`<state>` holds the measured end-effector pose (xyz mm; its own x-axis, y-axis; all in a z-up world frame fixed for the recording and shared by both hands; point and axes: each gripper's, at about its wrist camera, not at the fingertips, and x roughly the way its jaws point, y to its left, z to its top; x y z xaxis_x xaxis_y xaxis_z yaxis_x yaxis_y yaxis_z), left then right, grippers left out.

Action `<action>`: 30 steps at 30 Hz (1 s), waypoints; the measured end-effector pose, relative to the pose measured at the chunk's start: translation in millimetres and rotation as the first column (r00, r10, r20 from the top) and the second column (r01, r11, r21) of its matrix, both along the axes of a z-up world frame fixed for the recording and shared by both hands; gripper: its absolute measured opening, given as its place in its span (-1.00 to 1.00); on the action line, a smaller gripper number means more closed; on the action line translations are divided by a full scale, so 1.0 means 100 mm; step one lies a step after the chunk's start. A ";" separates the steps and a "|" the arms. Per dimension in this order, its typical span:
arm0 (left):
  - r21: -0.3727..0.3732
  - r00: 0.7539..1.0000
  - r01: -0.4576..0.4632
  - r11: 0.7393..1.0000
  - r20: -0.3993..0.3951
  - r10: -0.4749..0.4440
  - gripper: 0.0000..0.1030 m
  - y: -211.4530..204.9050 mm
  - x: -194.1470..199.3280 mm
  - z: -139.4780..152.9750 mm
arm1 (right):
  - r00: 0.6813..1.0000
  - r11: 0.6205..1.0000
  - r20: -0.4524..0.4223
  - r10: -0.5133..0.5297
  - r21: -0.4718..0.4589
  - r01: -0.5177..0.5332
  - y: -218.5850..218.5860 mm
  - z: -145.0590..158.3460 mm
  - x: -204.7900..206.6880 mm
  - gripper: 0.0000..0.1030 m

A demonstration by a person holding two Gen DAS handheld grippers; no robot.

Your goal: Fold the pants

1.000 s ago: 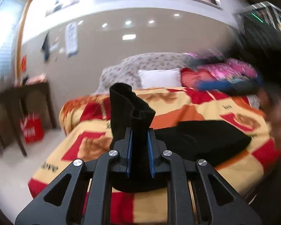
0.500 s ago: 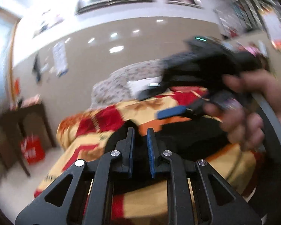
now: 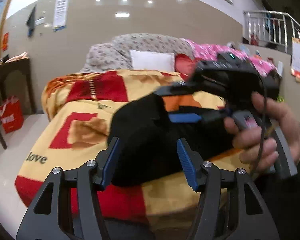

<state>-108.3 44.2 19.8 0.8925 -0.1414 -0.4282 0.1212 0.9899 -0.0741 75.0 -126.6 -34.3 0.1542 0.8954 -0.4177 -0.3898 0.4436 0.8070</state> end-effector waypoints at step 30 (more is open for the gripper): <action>0.573 0.963 -0.266 0.775 0.116 0.244 0.14 -0.90 0.17 -0.34 | 0.988 0.979 0.109 0.110 -0.186 -0.089 0.23 0.50 -0.04 -0.89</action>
